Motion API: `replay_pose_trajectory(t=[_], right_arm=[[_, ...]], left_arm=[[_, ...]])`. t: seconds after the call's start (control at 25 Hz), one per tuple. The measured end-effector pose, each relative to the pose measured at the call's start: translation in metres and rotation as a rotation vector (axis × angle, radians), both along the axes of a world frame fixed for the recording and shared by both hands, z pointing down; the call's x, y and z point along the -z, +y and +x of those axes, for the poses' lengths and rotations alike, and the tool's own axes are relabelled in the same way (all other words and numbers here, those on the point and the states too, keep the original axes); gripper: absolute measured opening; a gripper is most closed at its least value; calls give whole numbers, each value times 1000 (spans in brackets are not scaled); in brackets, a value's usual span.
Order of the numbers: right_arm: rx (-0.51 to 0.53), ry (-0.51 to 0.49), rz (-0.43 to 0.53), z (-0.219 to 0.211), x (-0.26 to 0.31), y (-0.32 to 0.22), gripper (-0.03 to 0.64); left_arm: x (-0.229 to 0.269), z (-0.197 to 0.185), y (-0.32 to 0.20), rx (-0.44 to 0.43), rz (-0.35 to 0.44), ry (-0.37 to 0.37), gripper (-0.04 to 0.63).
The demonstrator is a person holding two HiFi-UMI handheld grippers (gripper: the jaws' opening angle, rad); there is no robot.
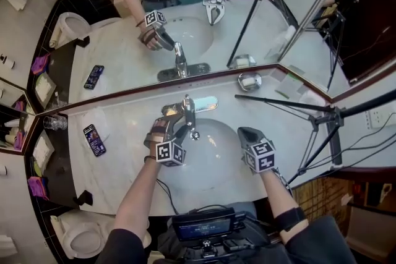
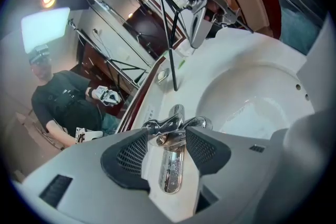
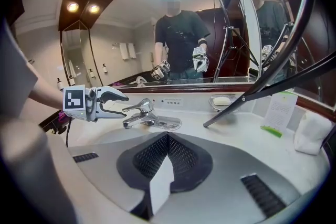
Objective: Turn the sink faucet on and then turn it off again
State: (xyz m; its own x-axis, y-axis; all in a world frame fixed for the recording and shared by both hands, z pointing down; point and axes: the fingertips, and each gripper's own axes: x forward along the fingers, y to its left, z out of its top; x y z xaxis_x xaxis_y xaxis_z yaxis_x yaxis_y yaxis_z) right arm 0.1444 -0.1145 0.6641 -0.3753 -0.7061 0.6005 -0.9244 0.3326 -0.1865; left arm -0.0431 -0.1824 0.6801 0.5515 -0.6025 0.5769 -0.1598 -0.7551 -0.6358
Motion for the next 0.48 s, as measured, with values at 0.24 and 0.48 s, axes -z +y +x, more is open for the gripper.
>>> replay_pose_trajectory(t=[0.24, 0.48], right_arm=[[-25, 2, -12, 9, -5, 2, 20], [-42, 5, -27, 16, -12, 4, 20]], left_arm=[[-7, 16, -11, -26, -6, 17, 225], [-8, 22, -16, -61, -5, 39, 224]])
